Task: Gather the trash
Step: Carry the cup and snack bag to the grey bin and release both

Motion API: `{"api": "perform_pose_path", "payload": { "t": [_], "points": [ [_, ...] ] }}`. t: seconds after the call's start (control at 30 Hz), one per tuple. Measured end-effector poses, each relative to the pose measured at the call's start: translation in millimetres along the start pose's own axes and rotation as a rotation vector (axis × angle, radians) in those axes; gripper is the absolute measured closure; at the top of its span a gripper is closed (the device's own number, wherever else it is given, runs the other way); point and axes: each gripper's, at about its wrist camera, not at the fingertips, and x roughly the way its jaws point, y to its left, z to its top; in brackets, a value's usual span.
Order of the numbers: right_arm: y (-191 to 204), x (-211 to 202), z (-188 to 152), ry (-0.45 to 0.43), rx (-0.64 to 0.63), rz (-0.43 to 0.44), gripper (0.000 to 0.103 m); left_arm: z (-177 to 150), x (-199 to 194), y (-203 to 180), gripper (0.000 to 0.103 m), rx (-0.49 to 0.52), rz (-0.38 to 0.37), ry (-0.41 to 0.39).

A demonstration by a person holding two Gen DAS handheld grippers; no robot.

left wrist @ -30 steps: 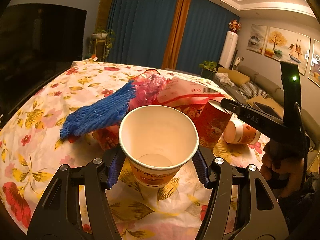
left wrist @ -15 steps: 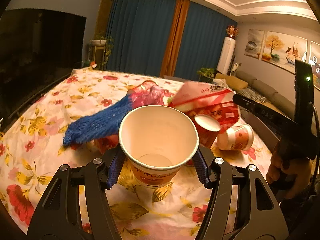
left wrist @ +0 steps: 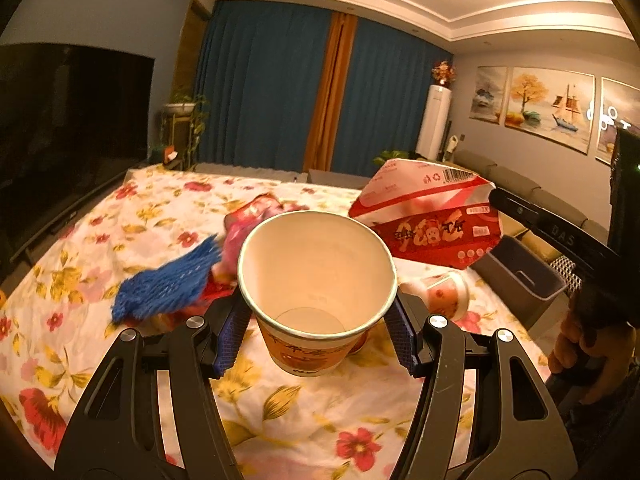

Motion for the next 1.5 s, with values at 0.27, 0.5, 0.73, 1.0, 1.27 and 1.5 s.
{"api": "perform_pose_path", "payload": {
  "t": [0.27, 0.5, 0.73, 1.0, 1.27, 1.5],
  "points": [
    [-21.4, -26.9, 7.8, -0.041, 0.008, -0.04, 0.101, 17.9, 2.5, -27.0, 0.043, 0.034, -0.059, -0.032],
    [-45.8, -44.7, 14.6, -0.069, 0.025, -0.089, 0.101, 28.7, 14.5, -58.1, 0.043, 0.07, -0.1, -0.023],
    [-83.2, -65.2, 22.5, -0.117, 0.047, -0.185, 0.101, 44.3, 34.4, -108.4, 0.043, 0.125, -0.159, -0.026],
    [-141.5, -87.2, 28.7, -0.165, 0.088, -0.335, 0.101, 61.1, 66.0, -189.6, 0.043, 0.169, -0.268, -0.048],
    [-192.2, -92.1, 18.4, -0.173, 0.136, -0.454, 0.101, 56.2, 109.3, -260.7, 0.043, 0.194, -0.369, -0.04],
    [-222.7, -90.3, 5.5, -0.164, 0.179, -0.499, 0.101, 44.5, 145.2, -302.1, 0.043, 0.228, -0.406, -0.016]
  ]
}}
